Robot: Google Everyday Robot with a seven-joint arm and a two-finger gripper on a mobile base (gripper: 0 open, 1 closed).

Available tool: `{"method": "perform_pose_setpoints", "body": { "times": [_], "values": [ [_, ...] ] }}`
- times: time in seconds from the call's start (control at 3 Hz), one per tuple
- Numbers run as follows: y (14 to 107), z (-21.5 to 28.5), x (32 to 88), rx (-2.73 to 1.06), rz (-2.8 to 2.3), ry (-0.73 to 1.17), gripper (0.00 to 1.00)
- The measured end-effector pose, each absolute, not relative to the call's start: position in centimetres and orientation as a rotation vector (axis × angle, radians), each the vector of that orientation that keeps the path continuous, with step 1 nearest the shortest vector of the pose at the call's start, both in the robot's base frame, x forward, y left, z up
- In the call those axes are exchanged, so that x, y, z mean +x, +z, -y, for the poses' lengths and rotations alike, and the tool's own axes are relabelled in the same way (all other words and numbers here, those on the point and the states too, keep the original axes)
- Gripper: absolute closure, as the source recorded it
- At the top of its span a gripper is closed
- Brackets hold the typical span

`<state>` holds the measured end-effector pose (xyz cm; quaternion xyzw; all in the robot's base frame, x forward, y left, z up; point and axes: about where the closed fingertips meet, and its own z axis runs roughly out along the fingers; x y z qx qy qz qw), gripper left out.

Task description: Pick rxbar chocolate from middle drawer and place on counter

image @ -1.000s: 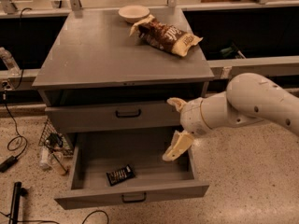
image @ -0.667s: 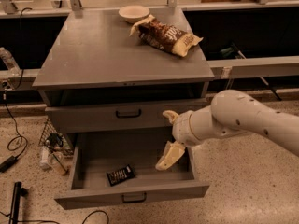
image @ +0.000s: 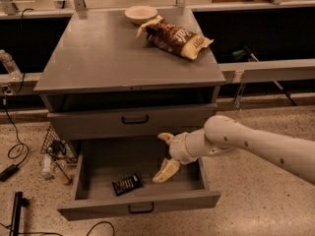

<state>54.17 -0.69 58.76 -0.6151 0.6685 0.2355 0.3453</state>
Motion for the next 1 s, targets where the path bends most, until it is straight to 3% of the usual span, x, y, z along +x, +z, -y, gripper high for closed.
{"method": "perform_pose_setpoints", "body": {
  "times": [0.33,0.67,1.0],
  "values": [
    [52.8,-1.7,55.1,-1.652,-1.678,0.740,0.34],
    [49.5,-4.1,56.0,-1.692,-1.609,0.819,0.25],
    [47.1,-6.4,56.9,-1.727,-1.528,0.861,0.02]
  ]
}}
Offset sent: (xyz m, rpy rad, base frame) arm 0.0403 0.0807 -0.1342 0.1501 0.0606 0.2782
